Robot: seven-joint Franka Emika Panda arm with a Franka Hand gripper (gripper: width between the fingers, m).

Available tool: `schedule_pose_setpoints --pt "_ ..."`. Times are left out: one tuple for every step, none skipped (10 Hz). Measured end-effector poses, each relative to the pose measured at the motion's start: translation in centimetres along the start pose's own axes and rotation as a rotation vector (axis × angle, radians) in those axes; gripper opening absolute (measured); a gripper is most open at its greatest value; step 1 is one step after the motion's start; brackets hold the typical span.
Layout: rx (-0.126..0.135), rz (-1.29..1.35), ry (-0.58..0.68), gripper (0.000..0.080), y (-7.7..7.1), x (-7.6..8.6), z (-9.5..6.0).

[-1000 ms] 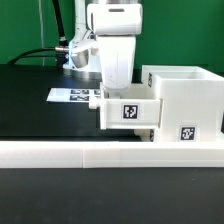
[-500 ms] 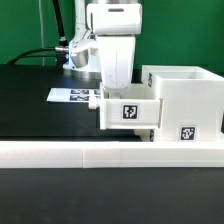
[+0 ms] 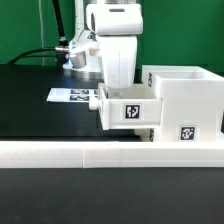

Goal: Assemble drawer

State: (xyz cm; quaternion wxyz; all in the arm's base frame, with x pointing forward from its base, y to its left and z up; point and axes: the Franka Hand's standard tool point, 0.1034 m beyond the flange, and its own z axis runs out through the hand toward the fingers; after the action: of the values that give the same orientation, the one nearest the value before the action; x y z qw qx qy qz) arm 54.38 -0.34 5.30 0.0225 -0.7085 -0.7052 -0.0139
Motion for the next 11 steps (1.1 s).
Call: schedule_pose_setpoints --pt "-0.001 0.000 0.000 0.0042 0.00 0.00 0.00" --pt "-0.005 -0.001 0.001 0.0042 0.04 0.08 0.01" --pt "-0.007 -0.004 0.001 0.0042 0.00 0.16 0.05" --pt "-0.007 -0.003 -0.001 0.0042 0.00 0.17 0.06" --pt "-0.007 0.007 -0.001 0.0042 0.01 0.24 0.06" --pt "-0.009 0.011 -0.001 0.0042 0.10 0.45 0.02" --pt "-0.011 -0.005 -0.004 0.0042 0.27 0.93 -0.02" --pt "-0.012 -0.005 -0.004 0.0042 0.28 0.92 -0.02" --pt "-0.012 -0.004 -0.004 0.0042 0.28 0.85 -0.02" --pt "-0.012 -0.003 -0.004 0.0042 0.28 0.83 -0.03" --pt "-0.012 -0.004 -0.004 0.0042 0.29 0.89 -0.03"
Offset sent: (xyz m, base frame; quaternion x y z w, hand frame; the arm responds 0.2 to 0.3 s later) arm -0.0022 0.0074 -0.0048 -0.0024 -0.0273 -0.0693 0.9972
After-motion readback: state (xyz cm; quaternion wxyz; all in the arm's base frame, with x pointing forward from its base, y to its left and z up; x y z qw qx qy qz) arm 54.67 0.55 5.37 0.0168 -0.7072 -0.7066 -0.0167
